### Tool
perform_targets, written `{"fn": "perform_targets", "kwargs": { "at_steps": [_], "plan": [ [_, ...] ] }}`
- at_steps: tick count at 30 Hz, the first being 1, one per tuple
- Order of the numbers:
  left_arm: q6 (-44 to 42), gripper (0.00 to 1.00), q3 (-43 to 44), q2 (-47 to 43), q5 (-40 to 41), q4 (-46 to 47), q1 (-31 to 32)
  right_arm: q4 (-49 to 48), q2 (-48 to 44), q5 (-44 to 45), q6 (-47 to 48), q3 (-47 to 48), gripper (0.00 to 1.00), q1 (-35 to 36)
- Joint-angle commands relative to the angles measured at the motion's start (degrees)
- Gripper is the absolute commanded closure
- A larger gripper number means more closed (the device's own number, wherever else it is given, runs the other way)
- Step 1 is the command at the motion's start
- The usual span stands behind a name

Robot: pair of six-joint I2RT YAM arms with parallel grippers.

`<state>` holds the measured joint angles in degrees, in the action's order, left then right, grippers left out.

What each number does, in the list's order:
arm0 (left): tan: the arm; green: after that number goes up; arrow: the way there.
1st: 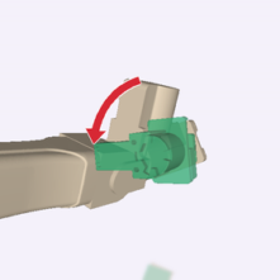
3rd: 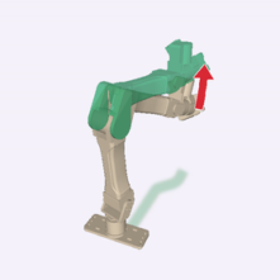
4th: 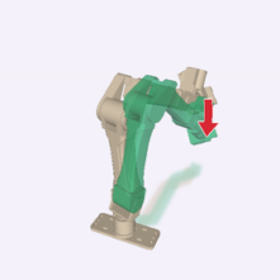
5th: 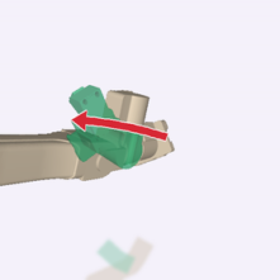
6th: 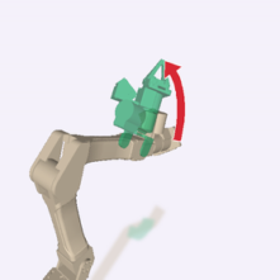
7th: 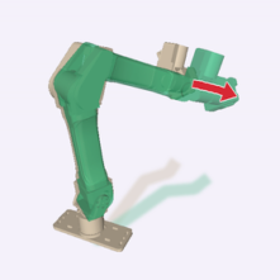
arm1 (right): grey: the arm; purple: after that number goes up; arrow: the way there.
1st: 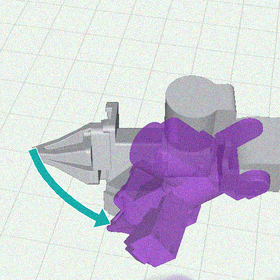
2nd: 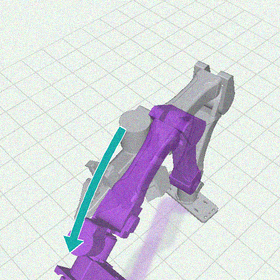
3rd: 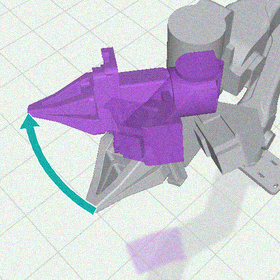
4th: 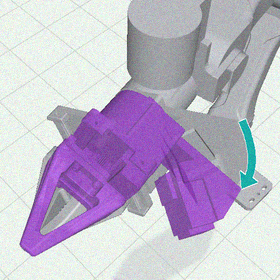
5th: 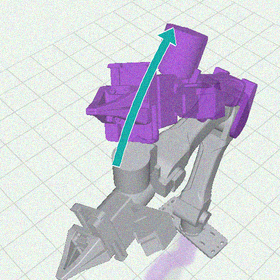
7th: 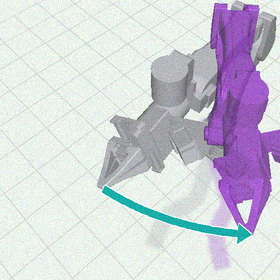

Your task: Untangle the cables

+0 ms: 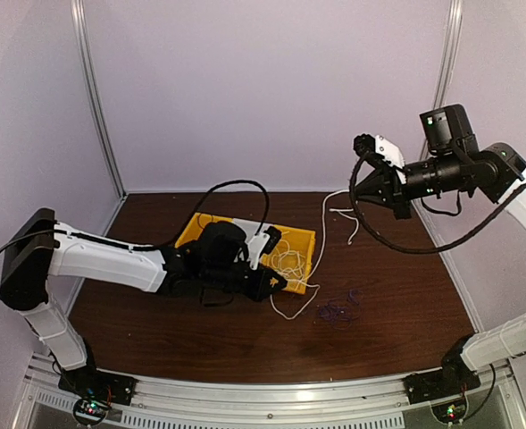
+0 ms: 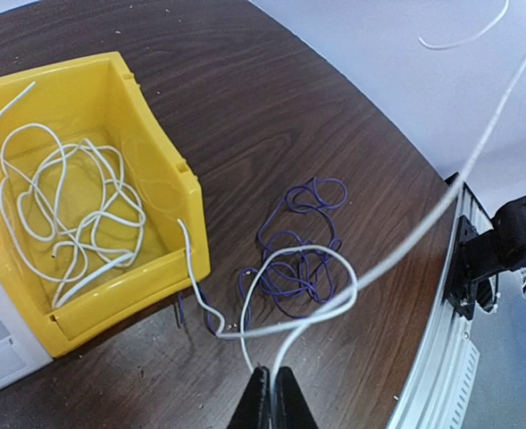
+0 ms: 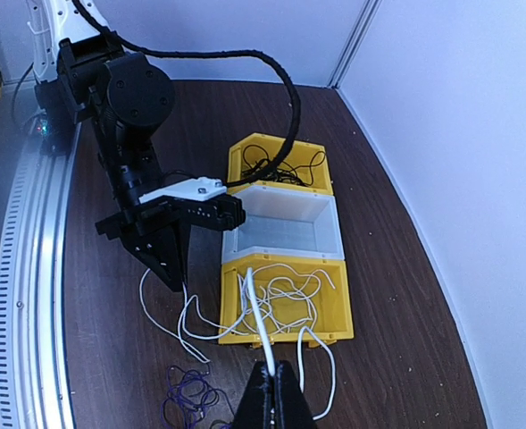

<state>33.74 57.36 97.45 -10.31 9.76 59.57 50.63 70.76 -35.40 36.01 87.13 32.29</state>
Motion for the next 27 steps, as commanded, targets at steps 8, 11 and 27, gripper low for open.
{"fn": "perform_targets", "kwargs": {
  "at_steps": [8,11,27],
  "plan": [
    [0.0,1.0,-7.0,-7.5,9.0,-2.8,0.0,-13.8,-2.6,9.6,-7.8,-0.8,1.0,-11.7],
    [1.0,1.0,-9.9,-9.8,12.0,-2.8,0.0,-17.4,-2.4,13.4,-10.1,-1.1,1.0,-16.4],
    [-2.1,0.94,-16.2,-14.2,12.9,-0.6,-0.1,-26.4,-0.2,5.6,-18.0,-3.6,1.0,-26.8]
  ]
}}
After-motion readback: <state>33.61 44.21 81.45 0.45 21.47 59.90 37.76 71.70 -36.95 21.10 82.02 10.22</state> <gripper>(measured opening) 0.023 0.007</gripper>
